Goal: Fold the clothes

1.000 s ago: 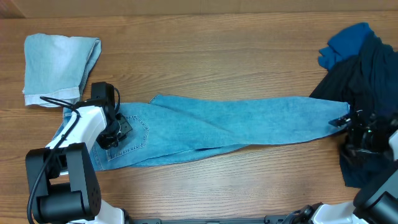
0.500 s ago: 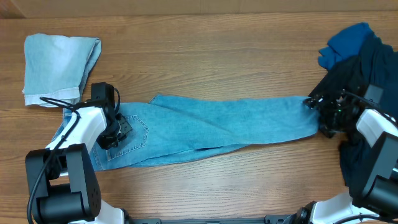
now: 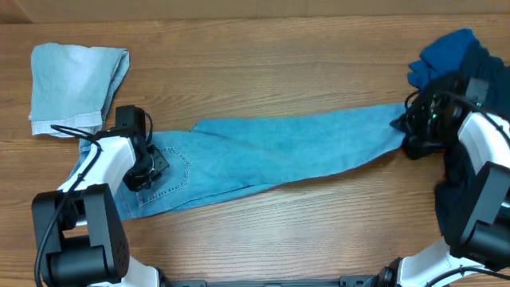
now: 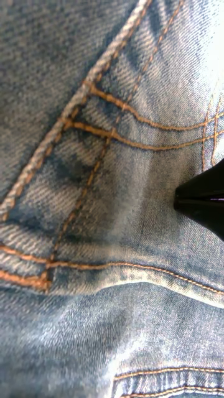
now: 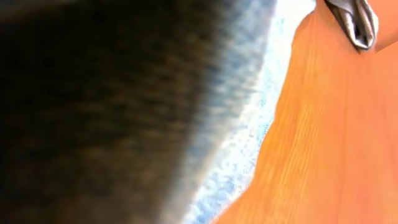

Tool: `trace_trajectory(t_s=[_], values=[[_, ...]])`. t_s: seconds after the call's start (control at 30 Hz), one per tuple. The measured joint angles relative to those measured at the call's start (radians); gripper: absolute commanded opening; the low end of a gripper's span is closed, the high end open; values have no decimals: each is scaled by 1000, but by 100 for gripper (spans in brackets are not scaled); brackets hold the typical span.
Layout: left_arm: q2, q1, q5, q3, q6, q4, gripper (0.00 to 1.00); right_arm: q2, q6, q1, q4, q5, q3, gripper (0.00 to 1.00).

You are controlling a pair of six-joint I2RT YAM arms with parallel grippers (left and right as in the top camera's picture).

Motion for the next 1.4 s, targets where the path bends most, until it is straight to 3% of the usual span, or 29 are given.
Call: trace_trajectory(t_s=[0.13, 0.27, 0.43, 0.57, 0.7, 0.87, 1.0, 1.17, 1.2, 1.23, 1.27, 1.3, 1.33, 1.4], values=[[-64, 19, -14, 10, 26, -36, 8, -33, -24, -1, -149, 157, 145, 4], [-244, 25, -26, 88, 85, -68, 13, -76, -50, -26, -251, 332, 249, 4], [-406, 25, 5, 128, 145, -95, 12, -118, -124, 8, -317, 439, 364, 4], [-421, 25, 45, 128, 173, -122, 10, -126, -193, 206, -338, 460, 366, 4], [-421, 25, 64, 128, 185, -151, 10, -126, -266, 502, -377, 461, 367, 4], [-421, 25, 70, 128, 185, -154, 10, -127, -319, 731, -362, 462, 283, 4], [-421, 25, 93, 128, 192, -154, 10, -129, -304, 833, -254, 464, 153, 4], [-437, 25, 121, 153, 211, -158, 13, -90, -286, 891, -136, 470, 122, 4], [-448, 25, 123, 155, 212, -159, 14, -80, -283, 900, -126, 472, 122, 28], [-456, 25, 124, 156, 212, -159, 14, -73, -279, 911, -125, 475, 122, 59], [-464, 25, 125, 158, 212, -160, 14, -71, -268, 922, -123, 476, 121, 81], [-469, 25, 127, 159, 214, -161, 14, -69, -267, 937, -112, 475, 120, 91], [-470, 25, 128, 159, 215, -162, 14, -69, -264, 950, -96, 470, 119, 94], [-470, 25, 130, 159, 215, -163, 14, -69, -265, 983, -62, 436, 119, 90]])
